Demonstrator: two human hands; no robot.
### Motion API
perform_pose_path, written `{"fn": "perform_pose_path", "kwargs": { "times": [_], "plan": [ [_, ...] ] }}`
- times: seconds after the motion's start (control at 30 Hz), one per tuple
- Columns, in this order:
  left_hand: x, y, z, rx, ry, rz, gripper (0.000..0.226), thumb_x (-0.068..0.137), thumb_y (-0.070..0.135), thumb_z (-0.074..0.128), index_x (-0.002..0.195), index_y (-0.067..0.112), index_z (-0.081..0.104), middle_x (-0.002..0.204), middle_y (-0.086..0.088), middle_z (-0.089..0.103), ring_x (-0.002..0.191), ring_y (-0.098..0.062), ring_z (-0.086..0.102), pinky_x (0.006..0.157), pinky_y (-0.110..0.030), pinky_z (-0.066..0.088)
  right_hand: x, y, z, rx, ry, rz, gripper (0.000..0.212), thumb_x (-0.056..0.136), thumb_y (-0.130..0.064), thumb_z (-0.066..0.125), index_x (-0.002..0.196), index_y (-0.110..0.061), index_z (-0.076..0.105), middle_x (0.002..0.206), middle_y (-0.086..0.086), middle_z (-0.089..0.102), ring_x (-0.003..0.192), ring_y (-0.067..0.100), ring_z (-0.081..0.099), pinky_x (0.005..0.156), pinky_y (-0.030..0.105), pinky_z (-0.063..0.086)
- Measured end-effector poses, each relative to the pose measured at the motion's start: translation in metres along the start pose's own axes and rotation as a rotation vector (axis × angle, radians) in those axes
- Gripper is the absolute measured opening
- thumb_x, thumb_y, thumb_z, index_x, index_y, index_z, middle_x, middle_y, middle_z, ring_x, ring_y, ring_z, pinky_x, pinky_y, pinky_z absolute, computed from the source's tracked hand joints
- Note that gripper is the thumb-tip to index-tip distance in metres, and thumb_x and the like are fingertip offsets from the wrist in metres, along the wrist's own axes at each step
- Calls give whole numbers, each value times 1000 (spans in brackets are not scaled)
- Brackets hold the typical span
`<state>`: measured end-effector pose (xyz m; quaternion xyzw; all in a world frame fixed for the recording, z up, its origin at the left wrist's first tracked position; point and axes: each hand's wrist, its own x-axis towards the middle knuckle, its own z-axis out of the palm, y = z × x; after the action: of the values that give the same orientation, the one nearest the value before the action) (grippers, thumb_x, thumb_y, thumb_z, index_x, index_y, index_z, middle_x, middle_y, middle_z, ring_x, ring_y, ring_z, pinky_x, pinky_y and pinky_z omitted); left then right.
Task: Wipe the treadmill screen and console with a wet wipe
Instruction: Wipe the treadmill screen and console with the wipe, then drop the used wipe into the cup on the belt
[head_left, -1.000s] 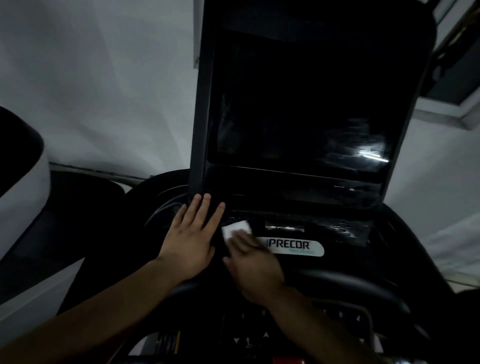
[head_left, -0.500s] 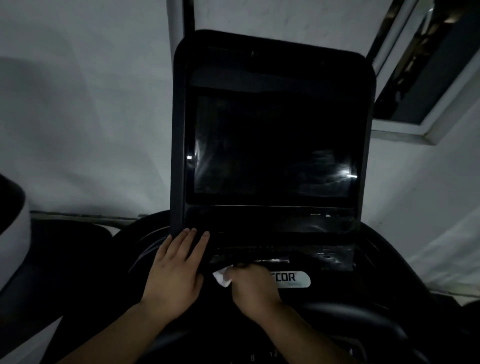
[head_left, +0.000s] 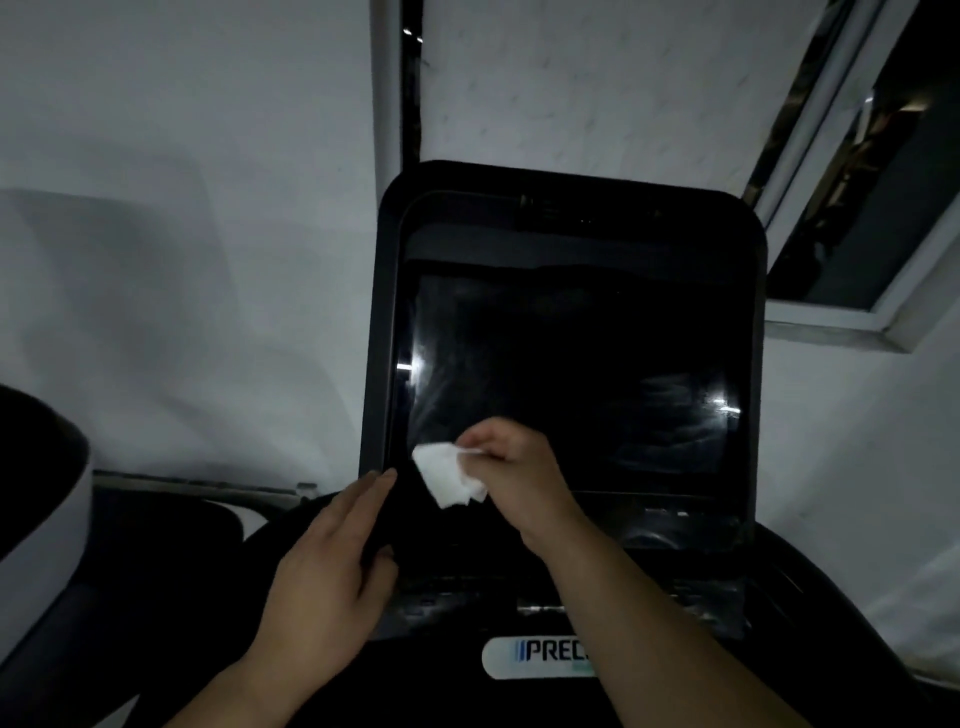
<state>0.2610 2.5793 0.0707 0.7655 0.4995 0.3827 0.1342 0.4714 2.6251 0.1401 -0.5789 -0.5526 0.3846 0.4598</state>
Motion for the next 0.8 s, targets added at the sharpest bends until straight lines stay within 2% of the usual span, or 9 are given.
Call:
{"fn": "perform_pose_path", "kwargs": {
  "times": [0.1,0.17,0.23,0.3,0.37,0.43,0.6,0.73,0.8],
  "plan": [
    [9,16,3,-553,20,-264,64,92,22,69,148,39,46,133,7,68,120,-9,65,104,-34,50,-16,2,-9,128,-134,53,22,87,4,68,85,-17,72,78,0,70,67,3,61,61,17,48],
    [21,39,5,-888,-20,-455,48,96,16,65,141,32,55,120,-1,75,112,-20,70,101,-44,51,-26,8,-19,160,-180,66,22,88,4,68,86,-17,73,80,1,70,73,7,63,64,19,49],
    [32,62,11,-1053,-76,-533,39,91,24,62,130,22,65,113,-9,77,105,-28,73,95,-48,52,-32,13,-33,124,-119,66,18,89,1,68,90,-16,74,85,2,71,77,9,64,67,21,50],
    [42,84,20,-1092,-94,-524,36,83,24,68,118,16,73,107,-17,76,96,-30,74,86,-43,54,-35,16,-47,60,-12,38,14,89,-3,69,95,-16,73,90,3,74,81,8,66,71,24,52],
    [50,103,31,-1062,-111,-485,26,83,16,73,108,15,77,100,-22,75,87,-30,73,77,-37,57,-41,20,-59,-5,85,-14,12,87,-9,71,94,-19,72,92,3,75,81,8,69,72,28,54],
    [55,117,41,-1030,-137,-454,19,88,4,71,102,14,79,96,-23,76,87,-36,74,79,-40,57,-50,21,-69,-41,175,-65,8,87,-16,75,88,-21,69,86,0,73,77,6,68,69,26,53],
    [63,154,55,-1049,-158,-392,20,91,-2,67,91,14,80,89,-22,76,81,-32,69,80,-42,54,-73,16,-84,-92,455,-163,28,88,-35,80,72,-24,60,68,0,67,62,6,64,57,25,50],
    [64,186,54,-1146,-186,-370,17,95,6,66,93,13,81,94,-18,77,89,-27,73,81,-37,54,-96,10,-96,-119,526,-244,7,94,-22,70,89,-27,71,81,-7,72,75,8,71,71,32,59],
    [62,197,50,-1168,-201,-372,22,97,8,62,90,15,82,95,-14,78,92,-24,75,80,-32,53,-109,6,-100,-137,511,-265,5,94,-27,68,96,-29,72,90,-8,72,83,10,72,77,35,59]
  ]
}}
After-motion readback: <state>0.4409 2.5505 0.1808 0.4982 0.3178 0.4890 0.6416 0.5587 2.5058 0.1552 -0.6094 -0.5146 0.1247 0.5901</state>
